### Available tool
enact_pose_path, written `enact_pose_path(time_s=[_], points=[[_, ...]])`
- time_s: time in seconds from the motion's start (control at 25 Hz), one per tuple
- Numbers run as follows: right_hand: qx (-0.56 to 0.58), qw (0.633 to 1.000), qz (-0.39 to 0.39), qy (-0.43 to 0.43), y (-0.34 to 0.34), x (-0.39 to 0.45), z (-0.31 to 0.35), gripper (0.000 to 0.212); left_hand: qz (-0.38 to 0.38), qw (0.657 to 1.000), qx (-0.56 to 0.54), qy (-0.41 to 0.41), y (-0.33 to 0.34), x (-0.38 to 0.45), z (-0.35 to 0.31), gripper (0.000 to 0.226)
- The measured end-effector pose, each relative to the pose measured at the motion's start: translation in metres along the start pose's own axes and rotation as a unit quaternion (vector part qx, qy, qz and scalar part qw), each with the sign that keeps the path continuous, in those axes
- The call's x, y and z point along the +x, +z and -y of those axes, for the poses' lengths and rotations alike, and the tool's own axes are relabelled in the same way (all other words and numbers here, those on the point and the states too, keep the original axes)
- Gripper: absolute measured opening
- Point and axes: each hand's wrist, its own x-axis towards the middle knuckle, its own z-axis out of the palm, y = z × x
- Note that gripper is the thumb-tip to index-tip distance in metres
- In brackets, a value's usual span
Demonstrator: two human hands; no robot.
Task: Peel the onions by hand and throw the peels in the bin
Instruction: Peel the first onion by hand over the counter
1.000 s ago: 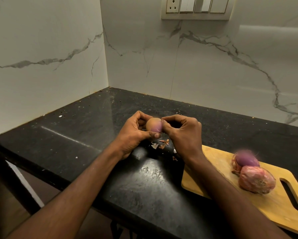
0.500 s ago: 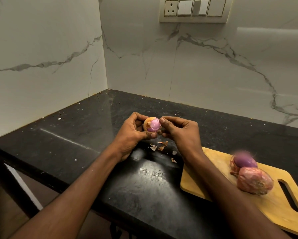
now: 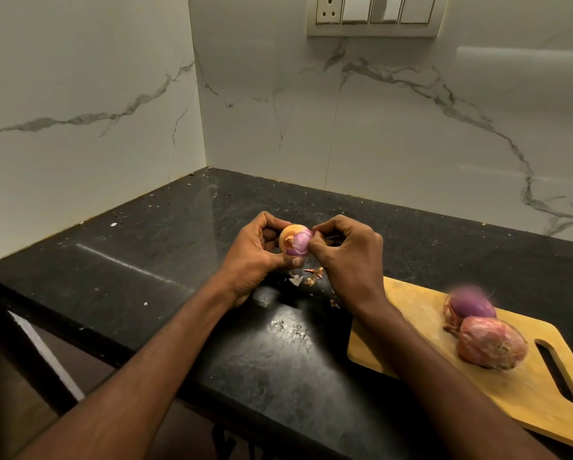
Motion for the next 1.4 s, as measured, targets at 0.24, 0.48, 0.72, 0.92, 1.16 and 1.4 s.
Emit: enact_pose_path(time_s=[0.24,0.48,0.72,0.92,1.16,1.4], points=[[0.143,0.983,0.038,0.11,0.001,0.003,-0.004,0.017,-0.026,1.0,0.004,0.005,0.001,0.001,-0.001,0.057],[0.142,0.984,0.014,0.104,-0.002,0.001,-0.001,0.01,-0.001,1.0,-0.014,-0.001,-0.001,0.002,0.001,0.055],[0.307,0.922,0.038,0.234,-0.008,0.005,0.008,0.013,0.019,0.997,-0.072,0.006,-0.002,0.006,0.004,0.062],[0.375,0.867,0.094,0.313,-0.011,0.003,0.017,0.022,0.025,0.998,-0.062,0.018,-0.003,0.006,0.006,0.058],[0.362,0.862,0.116,0.336,-0.011,0.004,0.015,0.02,0.007,0.999,-0.042,0.018,0.001,0.003,0.003,0.06],[0.337,0.879,0.114,0.316,-0.011,0.004,0.012,0.015,0.016,1.0,-0.016,0.016,0.002,0.002,0.001,0.057]])
